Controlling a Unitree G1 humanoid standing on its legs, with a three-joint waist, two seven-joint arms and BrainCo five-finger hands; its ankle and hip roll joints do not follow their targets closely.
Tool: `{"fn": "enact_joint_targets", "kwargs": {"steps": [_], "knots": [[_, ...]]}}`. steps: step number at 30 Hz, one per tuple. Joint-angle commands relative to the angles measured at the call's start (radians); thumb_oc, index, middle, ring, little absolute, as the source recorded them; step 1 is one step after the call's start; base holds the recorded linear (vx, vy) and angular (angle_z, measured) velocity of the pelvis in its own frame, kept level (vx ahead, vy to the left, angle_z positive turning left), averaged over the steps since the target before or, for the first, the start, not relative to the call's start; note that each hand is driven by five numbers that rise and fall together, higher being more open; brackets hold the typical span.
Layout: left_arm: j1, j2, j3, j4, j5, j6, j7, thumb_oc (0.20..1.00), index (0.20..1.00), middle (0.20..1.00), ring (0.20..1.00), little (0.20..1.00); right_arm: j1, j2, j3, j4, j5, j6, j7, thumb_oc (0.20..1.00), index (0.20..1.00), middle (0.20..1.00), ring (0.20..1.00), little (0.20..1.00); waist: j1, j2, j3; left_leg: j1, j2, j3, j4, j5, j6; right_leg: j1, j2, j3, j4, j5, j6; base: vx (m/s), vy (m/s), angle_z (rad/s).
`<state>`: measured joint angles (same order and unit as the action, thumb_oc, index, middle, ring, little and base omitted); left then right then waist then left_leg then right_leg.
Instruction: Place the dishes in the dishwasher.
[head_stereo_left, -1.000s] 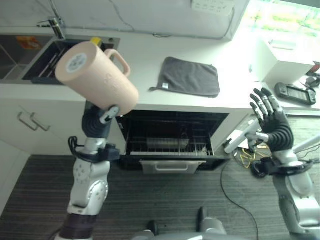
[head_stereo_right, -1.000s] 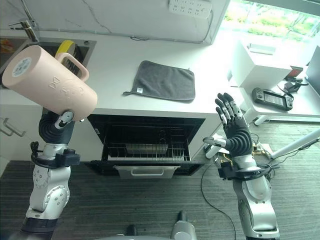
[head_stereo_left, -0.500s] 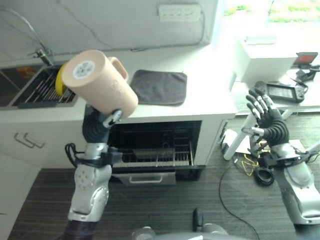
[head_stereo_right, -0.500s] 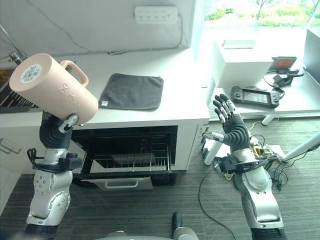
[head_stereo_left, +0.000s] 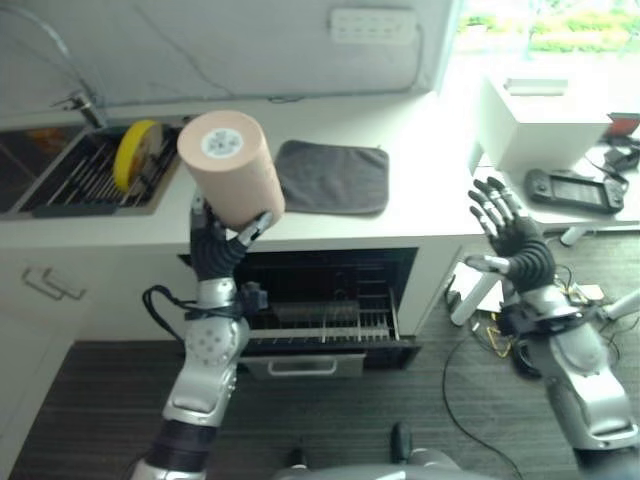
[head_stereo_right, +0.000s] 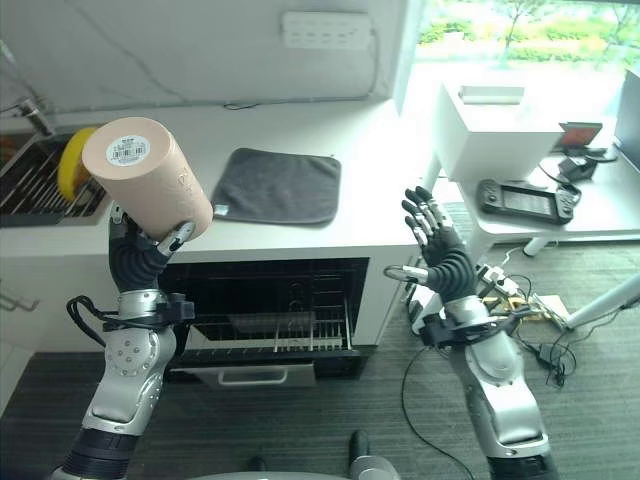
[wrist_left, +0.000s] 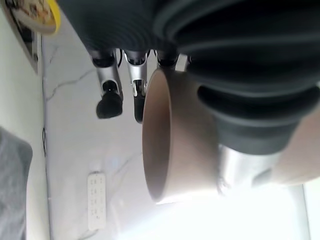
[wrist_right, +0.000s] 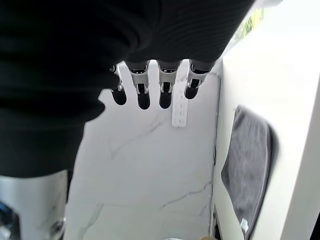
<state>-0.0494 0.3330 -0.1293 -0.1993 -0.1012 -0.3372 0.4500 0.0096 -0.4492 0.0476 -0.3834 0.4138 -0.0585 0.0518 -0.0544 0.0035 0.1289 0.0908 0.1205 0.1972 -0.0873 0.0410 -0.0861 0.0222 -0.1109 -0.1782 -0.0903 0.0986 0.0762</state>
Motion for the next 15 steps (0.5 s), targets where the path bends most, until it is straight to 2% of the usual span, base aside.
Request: {"fn": "enact_joint_targets", "kwargs": {"steps": [1, 2, 4, 8, 10, 15], "knots": [[-0.093, 0.057, -0.035, 0.057, 0.099, 0.050, 0.195, 0.200, 0.200, 0.200, 0.200, 0.200, -0.076, -0.006, 0.009, -0.042, 0.027, -0.026, -0.090, 1.000, 1.000, 1.000, 1.000, 1.000, 0.003, -0.066, -0.034, 0.021, 0.063, -0.020, 0.000, -0.099, 0.005, 0.096, -0.083, -0.006, 0.003, -0.108, 0.075, 0.04, 0.024, 0.04], [-0.095, 0.057, -0.036, 0.058, 0.100, 0.050, 0.196, 0.200, 0.200, 0.200, 0.200, 0.200, -0.077, -0.006, 0.009, -0.041, 0.027, -0.027, -0.090, 1.000, 1.000, 1.000, 1.000, 1.000, 0.003, -0.066, -0.033, 0.021, 0.063, -0.019, 0.000, -0.100, 0.005, 0.096, -0.083, -0.005, 0.003, -0.108, 0.075, 0.04, 0.009, 0.00], [-0.124, 0.050, -0.077, 0.094, 0.123, 0.094, 0.256, 0.200, 0.200, 0.200, 0.200, 0.200, -0.104, -0.014, 0.022, -0.046, 0.041, -0.021, -0.098, 1.000, 1.000, 1.000, 1.000, 1.000, 0.006, -0.074, -0.036, 0.025, 0.064, -0.020, 0.000, -0.103, 0.007, 0.098, -0.083, -0.003, 0.003, -0.107, 0.078, 0.01, -0.003, -0.02], [-0.154, 0.034, -0.141, 0.120, 0.162, 0.113, 0.257, 0.200, 0.200, 0.200, 0.200, 0.200, -0.177, -0.027, 0.057, -0.048, 0.117, -0.015, -0.057, 1.000, 1.000, 1.000, 1.000, 1.000, 0.025, -0.089, -0.038, 0.029, 0.067, -0.020, 0.000, -0.111, 0.009, 0.102, -0.087, -0.011, 0.003, -0.105, 0.082, -0.01, -0.016, -0.01], [-0.171, 0.036, -0.170, 0.136, 0.247, 0.078, 0.272, 0.200, 0.200, 0.200, 0.200, 0.200, -0.212, -0.016, 0.088, -0.054, 0.153, -0.008, -0.017, 1.000, 1.000, 1.000, 1.000, 1.000, 0.035, -0.096, -0.043, 0.031, 0.068, -0.022, 0.000, -0.115, 0.009, 0.107, -0.088, -0.015, 0.003, -0.106, 0.084, 0.00, -0.058, -0.01], [-0.209, 0.046, -0.236, 0.154, 0.307, 0.076, 0.236, 0.200, 0.200, 0.200, 0.200, 0.200, -0.295, 0.014, 0.150, -0.022, 0.184, 0.009, -0.039, 1.000, 1.000, 1.000, 1.000, 1.000, 0.049, -0.099, -0.052, 0.040, 0.071, -0.028, 0.000, -0.122, 0.009, 0.117, -0.088, -0.019, 0.003, -0.109, 0.086, 0.01, -0.048, 0.01]]}}
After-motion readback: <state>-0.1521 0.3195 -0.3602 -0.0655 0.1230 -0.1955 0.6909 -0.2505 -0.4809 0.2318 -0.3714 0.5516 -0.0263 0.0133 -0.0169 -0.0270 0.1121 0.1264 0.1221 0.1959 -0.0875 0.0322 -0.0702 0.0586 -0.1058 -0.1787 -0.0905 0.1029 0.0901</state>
